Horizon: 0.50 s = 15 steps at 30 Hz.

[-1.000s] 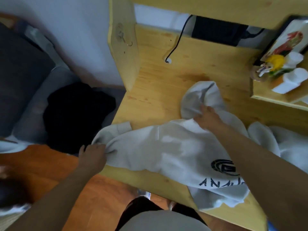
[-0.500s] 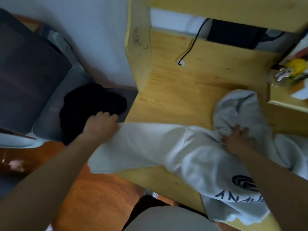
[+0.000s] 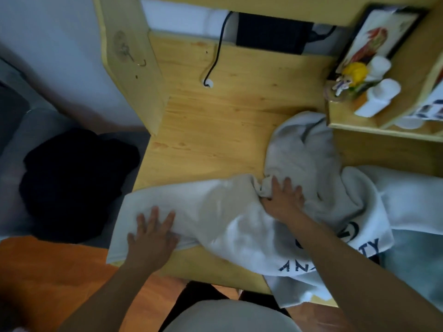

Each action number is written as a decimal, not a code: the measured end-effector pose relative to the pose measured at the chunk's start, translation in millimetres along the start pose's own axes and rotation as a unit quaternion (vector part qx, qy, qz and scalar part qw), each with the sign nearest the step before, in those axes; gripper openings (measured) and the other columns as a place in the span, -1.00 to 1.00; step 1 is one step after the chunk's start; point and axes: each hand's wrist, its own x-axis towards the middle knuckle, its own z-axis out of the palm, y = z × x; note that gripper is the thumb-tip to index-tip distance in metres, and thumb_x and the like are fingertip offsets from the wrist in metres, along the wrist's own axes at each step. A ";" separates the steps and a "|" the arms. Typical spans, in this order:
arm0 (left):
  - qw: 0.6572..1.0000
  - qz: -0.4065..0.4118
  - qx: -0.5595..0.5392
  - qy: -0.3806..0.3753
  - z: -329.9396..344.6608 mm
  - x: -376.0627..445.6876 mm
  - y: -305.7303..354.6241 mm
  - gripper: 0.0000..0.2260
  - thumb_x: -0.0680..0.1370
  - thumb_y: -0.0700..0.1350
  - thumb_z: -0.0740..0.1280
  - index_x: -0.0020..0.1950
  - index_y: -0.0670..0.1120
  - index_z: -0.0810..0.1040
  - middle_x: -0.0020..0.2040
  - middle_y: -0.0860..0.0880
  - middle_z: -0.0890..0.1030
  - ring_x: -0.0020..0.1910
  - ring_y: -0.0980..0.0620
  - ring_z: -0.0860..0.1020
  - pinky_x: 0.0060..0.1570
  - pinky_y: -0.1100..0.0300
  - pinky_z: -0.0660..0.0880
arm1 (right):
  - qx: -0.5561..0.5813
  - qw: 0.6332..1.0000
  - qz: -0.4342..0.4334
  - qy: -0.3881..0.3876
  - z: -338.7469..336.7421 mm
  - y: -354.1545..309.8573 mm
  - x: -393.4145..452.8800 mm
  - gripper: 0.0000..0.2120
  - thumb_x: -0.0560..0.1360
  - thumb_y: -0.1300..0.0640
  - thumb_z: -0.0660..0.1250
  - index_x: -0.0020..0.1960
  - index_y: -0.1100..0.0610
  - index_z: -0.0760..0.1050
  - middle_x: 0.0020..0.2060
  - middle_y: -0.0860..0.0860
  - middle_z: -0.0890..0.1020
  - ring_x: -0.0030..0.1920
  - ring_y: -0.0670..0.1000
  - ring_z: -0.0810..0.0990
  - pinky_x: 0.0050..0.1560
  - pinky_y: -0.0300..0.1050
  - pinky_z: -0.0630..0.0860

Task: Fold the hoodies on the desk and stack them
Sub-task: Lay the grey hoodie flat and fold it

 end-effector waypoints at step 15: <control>0.994 -0.088 -0.052 -0.025 -40.5 53.1 -4.7 -0.35 0.63 0.32 0.08 0.65 0.26 -0.11 0.68 -0.06 -0.17 0.63 -0.28 -0.13 0.50 -0.41 0.05 | 0.152 0.959 -0.227 0.069 -78.6 -87.5 29.3 -0.40 0.62 -0.06 0.25 0.59 0.04 0.17 0.60 0.04 0.15 0.57 0.07 0.13 0.53 0.04 0.19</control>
